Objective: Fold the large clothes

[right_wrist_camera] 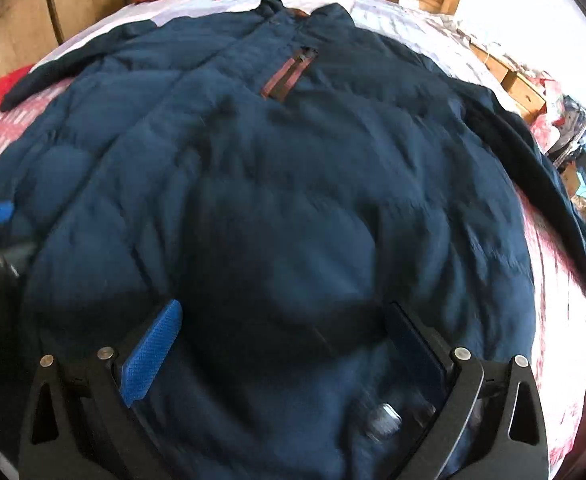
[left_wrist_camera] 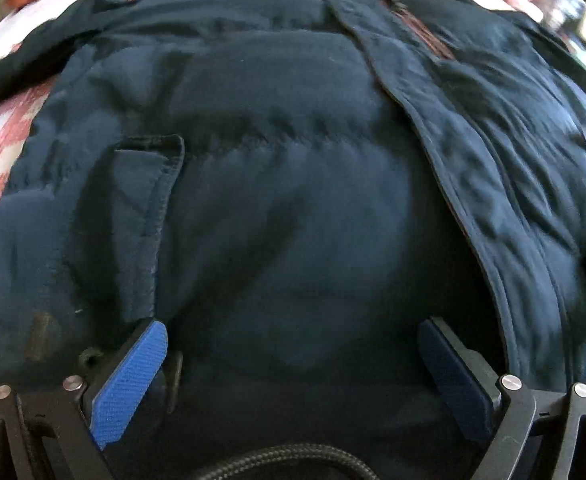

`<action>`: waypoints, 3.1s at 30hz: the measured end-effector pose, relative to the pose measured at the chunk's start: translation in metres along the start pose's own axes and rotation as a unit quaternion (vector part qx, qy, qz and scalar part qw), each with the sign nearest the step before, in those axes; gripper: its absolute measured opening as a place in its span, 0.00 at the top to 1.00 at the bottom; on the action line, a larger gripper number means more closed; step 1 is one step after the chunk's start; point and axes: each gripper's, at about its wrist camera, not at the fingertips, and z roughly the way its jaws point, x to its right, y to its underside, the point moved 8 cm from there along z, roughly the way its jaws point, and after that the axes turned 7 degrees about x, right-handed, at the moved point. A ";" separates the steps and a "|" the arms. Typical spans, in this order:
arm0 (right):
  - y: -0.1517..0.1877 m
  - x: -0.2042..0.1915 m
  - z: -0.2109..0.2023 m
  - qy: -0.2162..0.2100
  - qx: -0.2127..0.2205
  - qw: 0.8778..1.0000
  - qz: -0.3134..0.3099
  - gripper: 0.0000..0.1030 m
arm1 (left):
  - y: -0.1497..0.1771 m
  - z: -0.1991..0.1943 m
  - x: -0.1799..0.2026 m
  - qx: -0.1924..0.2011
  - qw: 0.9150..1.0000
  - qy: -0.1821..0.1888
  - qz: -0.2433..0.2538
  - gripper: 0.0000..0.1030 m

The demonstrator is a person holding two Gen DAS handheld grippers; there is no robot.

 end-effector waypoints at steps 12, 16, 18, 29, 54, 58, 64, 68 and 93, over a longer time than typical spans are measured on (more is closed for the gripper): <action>0.037 -0.012 -0.065 -0.019 0.011 0.999 -0.033 0.00 | 0.048 -0.046 -0.011 -0.020 0.999 -0.035 -0.018 0.01; 0.051 -0.075 -0.054 -0.074 0.001 0.992 -0.101 0.00 | 0.068 -0.040 0.010 -0.034 0.999 -0.028 -0.014 0.00; 0.071 -0.071 -0.049 -0.072 -0.006 0.990 -0.123 0.00 | 0.083 -0.043 -0.008 -0.037 0.998 -0.040 -0.030 0.00; 0.152 0.088 -0.087 0.011 -0.076 0.997 0.000 0.00 | 0.116 -0.071 -0.098 -0.067 0.994 -0.070 -0.048 0.00; -0.160 -0.025 0.133 -0.071 -0.024 0.986 -0.148 0.00 | -0.173 0.129 -0.114 0.002 0.998 -0.057 -0.034 0.00; -0.147 0.053 0.128 -0.069 -0.016 0.992 -0.101 0.00 | -0.147 0.116 -0.194 0.000 0.993 -0.094 -0.070 0.00; -0.166 0.135 0.118 -0.014 -0.072 0.995 -0.063 0.00 | -0.176 0.084 -0.251 -0.001 0.990 -0.128 -0.059 0.01; -0.259 0.100 0.112 -0.028 -0.018 0.989 -0.146 0.00 | -0.271 0.080 -0.208 0.040 0.996 -0.069 -0.032 0.01; -0.271 0.209 0.224 0.000 0.028 0.999 0.038 0.07 | -0.309 0.221 -0.213 0.055 0.995 -0.082 -0.023 0.00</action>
